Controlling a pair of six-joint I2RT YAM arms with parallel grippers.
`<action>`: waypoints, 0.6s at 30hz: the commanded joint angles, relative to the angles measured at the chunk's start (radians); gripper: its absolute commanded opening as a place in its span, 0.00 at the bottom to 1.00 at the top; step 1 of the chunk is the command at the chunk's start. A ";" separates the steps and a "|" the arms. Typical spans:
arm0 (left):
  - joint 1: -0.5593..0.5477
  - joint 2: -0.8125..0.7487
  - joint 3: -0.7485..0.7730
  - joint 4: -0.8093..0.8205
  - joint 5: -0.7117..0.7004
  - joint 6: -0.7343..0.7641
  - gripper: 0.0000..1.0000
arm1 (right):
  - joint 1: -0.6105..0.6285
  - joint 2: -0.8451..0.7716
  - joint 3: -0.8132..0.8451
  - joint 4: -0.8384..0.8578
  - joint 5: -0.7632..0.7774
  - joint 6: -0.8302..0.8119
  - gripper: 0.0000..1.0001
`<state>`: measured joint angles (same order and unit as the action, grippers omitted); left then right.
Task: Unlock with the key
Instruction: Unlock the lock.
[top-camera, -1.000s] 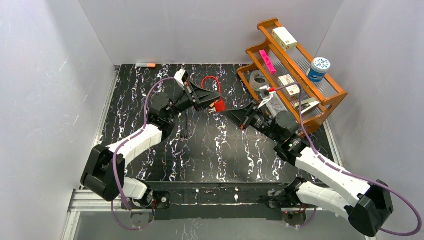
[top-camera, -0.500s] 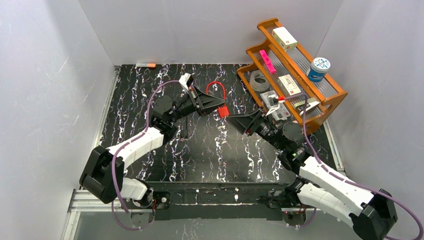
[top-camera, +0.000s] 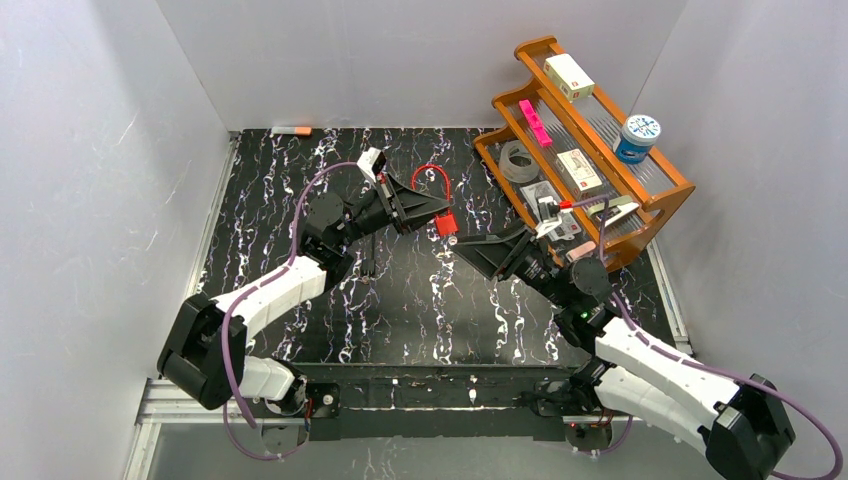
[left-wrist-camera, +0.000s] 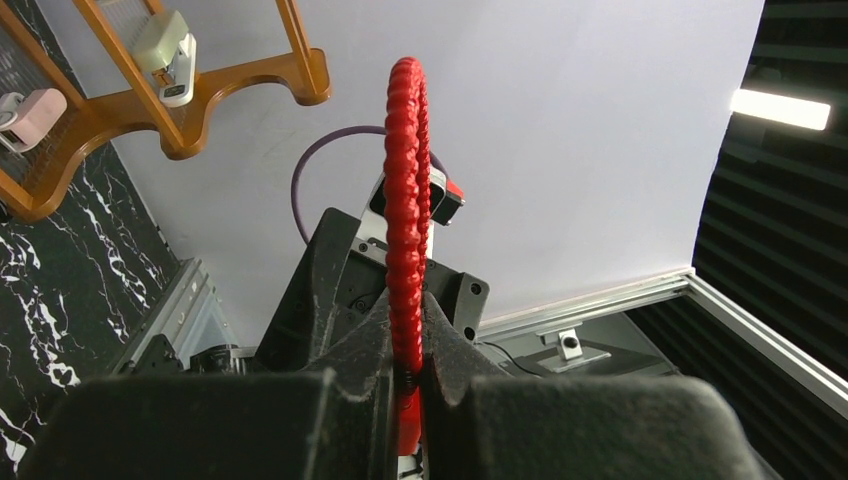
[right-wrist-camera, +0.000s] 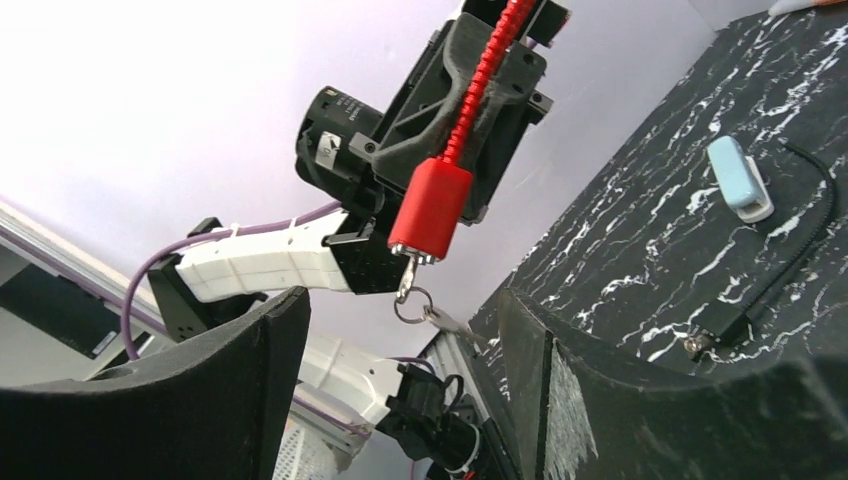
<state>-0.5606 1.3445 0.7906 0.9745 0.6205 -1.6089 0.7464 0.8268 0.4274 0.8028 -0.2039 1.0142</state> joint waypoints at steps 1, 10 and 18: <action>-0.001 -0.048 0.005 0.048 0.017 0.014 0.00 | -0.003 0.017 0.026 0.106 -0.008 0.050 0.78; -0.002 -0.111 0.032 0.049 0.078 0.151 0.00 | -0.003 0.103 0.093 0.093 0.022 0.127 0.54; -0.002 -0.125 0.027 0.049 0.086 0.180 0.00 | -0.004 0.126 0.103 0.145 -0.041 0.112 0.46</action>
<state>-0.5568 1.2663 0.7906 0.9726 0.6643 -1.4590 0.7475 0.9459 0.4885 0.8875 -0.2340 1.1381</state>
